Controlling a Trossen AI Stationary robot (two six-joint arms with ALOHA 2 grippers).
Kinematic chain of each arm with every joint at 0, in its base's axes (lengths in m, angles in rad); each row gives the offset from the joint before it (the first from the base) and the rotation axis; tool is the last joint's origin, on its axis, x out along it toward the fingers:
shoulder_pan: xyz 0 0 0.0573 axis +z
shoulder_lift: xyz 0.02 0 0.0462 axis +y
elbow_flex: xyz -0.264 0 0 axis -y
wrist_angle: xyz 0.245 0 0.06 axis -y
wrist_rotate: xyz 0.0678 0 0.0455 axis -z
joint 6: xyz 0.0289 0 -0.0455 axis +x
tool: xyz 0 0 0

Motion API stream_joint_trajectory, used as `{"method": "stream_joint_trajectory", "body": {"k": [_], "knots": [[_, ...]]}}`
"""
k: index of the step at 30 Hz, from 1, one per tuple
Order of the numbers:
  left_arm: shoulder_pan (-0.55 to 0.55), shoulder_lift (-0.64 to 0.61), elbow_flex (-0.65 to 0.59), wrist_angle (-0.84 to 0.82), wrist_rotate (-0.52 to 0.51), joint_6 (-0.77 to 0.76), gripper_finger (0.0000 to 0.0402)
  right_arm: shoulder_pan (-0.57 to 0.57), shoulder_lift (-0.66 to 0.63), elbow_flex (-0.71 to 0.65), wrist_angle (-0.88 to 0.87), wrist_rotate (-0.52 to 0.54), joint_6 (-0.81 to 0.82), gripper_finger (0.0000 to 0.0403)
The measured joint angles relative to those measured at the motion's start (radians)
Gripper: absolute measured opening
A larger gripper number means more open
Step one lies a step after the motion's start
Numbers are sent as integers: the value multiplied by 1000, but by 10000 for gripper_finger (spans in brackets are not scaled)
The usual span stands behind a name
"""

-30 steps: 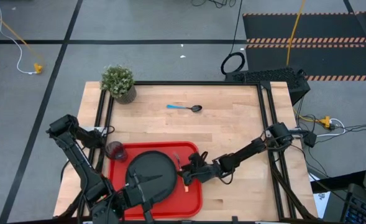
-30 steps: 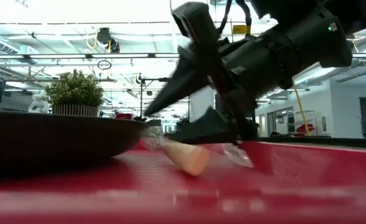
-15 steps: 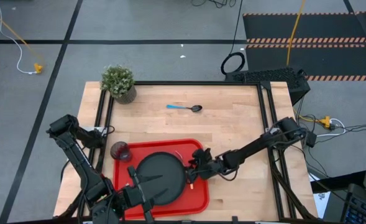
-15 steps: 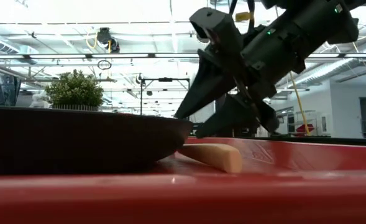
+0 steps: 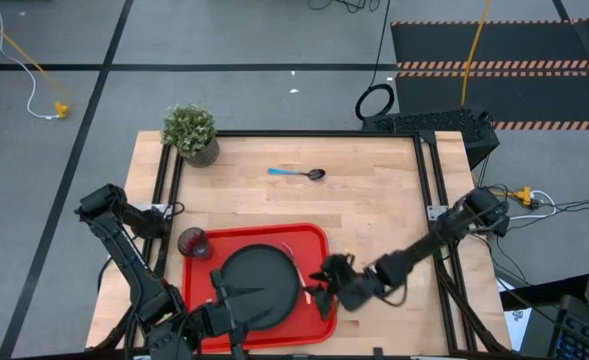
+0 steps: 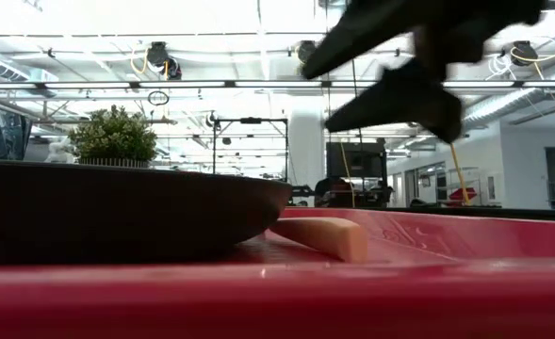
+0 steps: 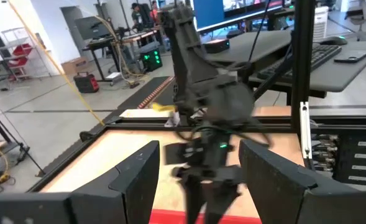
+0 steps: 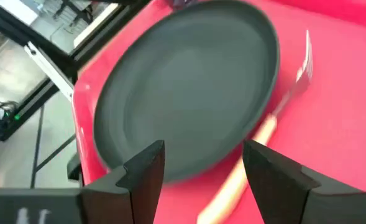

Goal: Pick and place plate/cup/fork/spoon on tray
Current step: Put the orange fork on the red serving tray on the right side of the black plate

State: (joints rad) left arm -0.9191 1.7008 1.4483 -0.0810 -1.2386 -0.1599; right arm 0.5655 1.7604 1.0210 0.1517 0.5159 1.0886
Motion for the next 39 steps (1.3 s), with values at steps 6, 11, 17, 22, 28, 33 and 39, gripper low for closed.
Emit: {"method": "stream_joint_trajectory", "body": {"k": [6,11,17,22,28,33,39], "knots": [[3,0,0,-7,10,-31,223,130,40,4,-38,173,90,208],[3,0,0,-6,12,-51,223,185,152,91,-5,325,-36,208],[1,0,0,0,12,-60,223,182,327,334,-256,324,-25,208],[-9,0,0,1,12,-59,223,177,415,562,-697,325,66,208],[-15,0,0,0,12,-54,223,179,453,614,-820,325,39,208],[-13,0,0,0,12,-30,223,179,472,603,-798,345,20,208],[-13,0,0,0,12,-26,223,166,475,603,-793,400,19,208]]}}
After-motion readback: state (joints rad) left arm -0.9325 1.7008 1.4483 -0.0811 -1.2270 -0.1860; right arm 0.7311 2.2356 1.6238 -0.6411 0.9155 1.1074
